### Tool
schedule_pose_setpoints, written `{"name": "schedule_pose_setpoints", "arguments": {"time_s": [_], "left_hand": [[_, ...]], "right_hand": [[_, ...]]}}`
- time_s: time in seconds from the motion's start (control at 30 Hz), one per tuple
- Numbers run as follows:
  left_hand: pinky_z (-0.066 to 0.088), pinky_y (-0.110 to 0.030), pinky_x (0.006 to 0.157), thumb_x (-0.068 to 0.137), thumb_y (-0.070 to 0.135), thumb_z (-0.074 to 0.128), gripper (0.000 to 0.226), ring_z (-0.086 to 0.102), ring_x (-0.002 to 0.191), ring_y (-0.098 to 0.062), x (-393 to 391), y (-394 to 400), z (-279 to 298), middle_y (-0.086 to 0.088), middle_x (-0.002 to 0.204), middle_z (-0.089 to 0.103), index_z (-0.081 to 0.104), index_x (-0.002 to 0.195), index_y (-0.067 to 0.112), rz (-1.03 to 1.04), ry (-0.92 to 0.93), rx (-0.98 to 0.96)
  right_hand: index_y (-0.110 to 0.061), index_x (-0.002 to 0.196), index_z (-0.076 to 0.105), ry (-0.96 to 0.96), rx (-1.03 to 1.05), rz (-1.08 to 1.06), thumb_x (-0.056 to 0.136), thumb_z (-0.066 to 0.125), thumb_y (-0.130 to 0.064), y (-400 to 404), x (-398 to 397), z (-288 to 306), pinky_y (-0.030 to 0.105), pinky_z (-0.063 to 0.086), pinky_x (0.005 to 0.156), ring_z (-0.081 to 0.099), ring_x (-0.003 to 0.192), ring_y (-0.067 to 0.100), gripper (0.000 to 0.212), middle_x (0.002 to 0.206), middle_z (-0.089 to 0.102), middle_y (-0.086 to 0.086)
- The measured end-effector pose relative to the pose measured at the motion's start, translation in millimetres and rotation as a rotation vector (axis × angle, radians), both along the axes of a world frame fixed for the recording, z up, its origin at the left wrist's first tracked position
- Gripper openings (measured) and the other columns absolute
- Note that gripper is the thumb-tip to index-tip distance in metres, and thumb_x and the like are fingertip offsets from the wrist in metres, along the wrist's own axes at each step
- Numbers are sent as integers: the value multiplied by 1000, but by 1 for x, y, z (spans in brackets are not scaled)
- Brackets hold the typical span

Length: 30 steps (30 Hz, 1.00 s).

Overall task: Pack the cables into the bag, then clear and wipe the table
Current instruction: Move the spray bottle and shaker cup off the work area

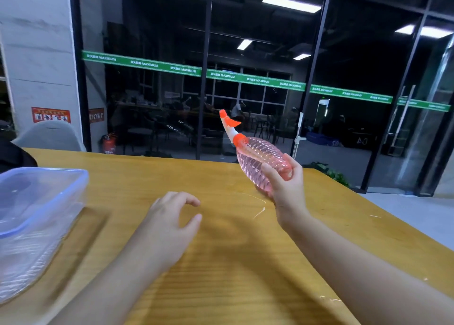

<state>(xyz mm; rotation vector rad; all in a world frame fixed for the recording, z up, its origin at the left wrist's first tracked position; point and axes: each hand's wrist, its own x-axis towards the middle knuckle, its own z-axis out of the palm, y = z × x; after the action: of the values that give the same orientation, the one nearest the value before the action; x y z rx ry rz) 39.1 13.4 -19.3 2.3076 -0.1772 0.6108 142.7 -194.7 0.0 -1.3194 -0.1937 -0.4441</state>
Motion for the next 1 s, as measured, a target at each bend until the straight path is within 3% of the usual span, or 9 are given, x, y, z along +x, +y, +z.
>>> {"name": "schedule_pose_setpoints", "arguments": {"time_s": [0.1, 0.27, 0.4, 0.5, 0.63, 0.77, 0.83, 0.93, 1.0], "left_hand": [[28, -17, 88, 88, 35, 57, 30, 40, 118, -5, 1, 2, 1, 20, 114, 45, 47, 116, 33, 26, -6, -58], [33, -24, 86, 80, 56, 50, 69, 45, 112, -9, 0, 2, 9, 13, 125, 43, 22, 139, 33, -6, 56, -368], [34, -25, 92, 68, 66, 39, 86, 46, 116, -8, 0, 5, 10, 5, 135, 41, 9, 141, 32, -56, 20, -552], [42, -38, 100, 71, 71, 46, 88, 47, 122, -17, 1, 7, 10, 4, 141, 37, 0, 140, 39, -61, 19, -703], [58, -31, 53, 86, 46, 55, 69, 59, 101, -15, -3, 11, 18, 15, 116, 46, 11, 137, 33, -49, 35, -964], [56, -35, 59, 84, 39, 61, 66, 61, 98, -19, -5, 18, 23, 14, 107, 49, 16, 132, 31, -22, 3, -962], [55, -36, 68, 83, 32, 65, 63, 61, 99, -20, -7, 19, 28, 9, 106, 50, 17, 125, 26, -42, 2, -938], [53, -36, 73, 79, 26, 72, 64, 61, 98, -17, -10, 22, 36, 4, 107, 54, 24, 122, 23, -131, 16, -835], [55, -35, 72, 69, 32, 77, 71, 63, 96, -14, -10, 26, 38, 5, 111, 57, 30, 123, 27, -196, 36, -726]], "right_hand": [[-27, 128, 42, 36, 56, 158, 73, 79, -22, 28, -10, 1, 54, 52, 90, 60, 109, 22, 67, 116, 58, -3], [-28, 119, 43, 50, -32, 346, 59, 76, -24, 63, -36, -1, 50, 54, 87, 63, 107, 17, 69, 117, 60, -1], [-27, 118, 41, 7, -186, 430, 61, 80, -16, 82, -52, -9, 25, 56, 68, 67, 86, 1, 70, 106, 64, -4], [-24, 116, 41, -20, -260, 474, 72, 81, -7, 90, -58, -11, 15, 51, 64, 66, 78, -3, 61, 100, 64, -6], [-20, 104, 50, 7, -295, 564, 72, 73, -25, 95, -59, -7, 29, 54, 74, 66, 84, 6, 40, 99, 65, -8], [-17, 86, 51, 78, -253, 635, 85, 65, -26, 91, -56, 8, 34, 52, 76, 62, 76, 15, 16, 90, 65, 0], [-15, 92, 54, 132, -276, 612, 92, 57, -29, 91, -53, 18, 37, 52, 78, 62, 77, 19, 15, 91, 66, 3], [-11, 117, 60, 228, -376, 679, 94, 48, -45, 95, -50, 40, 44, 51, 92, 67, 96, 29, 43, 109, 69, 7], [-11, 118, 63, 222, -430, 771, 89, 48, -50, 100, -51, 55, 44, 49, 95, 65, 102, 30, 51, 113, 68, 11]]}}
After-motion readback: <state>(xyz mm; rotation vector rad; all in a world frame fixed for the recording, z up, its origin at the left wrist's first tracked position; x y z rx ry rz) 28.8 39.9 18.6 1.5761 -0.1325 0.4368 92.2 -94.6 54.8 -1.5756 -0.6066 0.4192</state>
